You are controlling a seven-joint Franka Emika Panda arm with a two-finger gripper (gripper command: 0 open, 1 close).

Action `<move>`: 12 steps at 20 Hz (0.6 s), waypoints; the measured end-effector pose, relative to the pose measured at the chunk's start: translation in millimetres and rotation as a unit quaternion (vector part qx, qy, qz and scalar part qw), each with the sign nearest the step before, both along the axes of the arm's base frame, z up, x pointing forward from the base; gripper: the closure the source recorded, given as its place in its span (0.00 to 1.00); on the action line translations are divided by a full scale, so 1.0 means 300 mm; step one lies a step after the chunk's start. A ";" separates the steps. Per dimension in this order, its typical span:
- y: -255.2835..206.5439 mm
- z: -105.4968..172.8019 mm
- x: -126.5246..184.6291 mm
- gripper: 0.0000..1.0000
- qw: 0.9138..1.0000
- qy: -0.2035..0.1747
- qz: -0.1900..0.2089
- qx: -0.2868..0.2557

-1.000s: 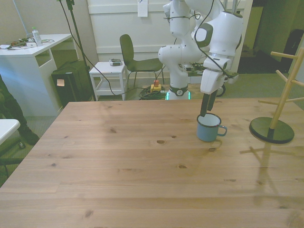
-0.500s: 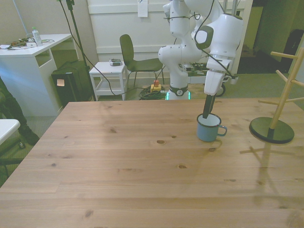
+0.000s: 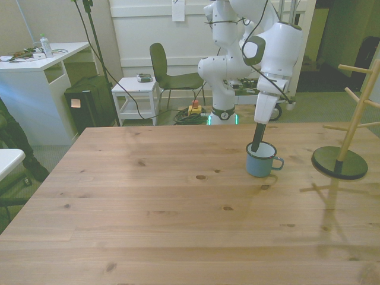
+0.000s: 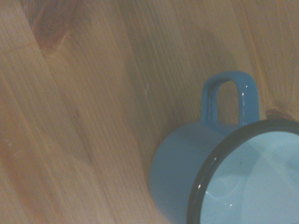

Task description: Hang the mug

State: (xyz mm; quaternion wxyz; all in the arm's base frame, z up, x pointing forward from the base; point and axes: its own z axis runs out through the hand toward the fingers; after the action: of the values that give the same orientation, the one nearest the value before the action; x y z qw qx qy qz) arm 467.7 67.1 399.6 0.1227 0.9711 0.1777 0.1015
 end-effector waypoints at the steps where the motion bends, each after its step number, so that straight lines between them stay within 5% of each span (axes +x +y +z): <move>1: -0.003 -0.003 -0.001 1.00 1.000 0.001 0.001 0.000; 12: -0.017 -0.029 -0.012 1.00 1.000 0.006 0.010 -0.005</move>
State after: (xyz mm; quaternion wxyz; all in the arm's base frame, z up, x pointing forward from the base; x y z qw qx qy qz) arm 464.1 62.0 391.0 0.1250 0.9693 0.1889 0.0960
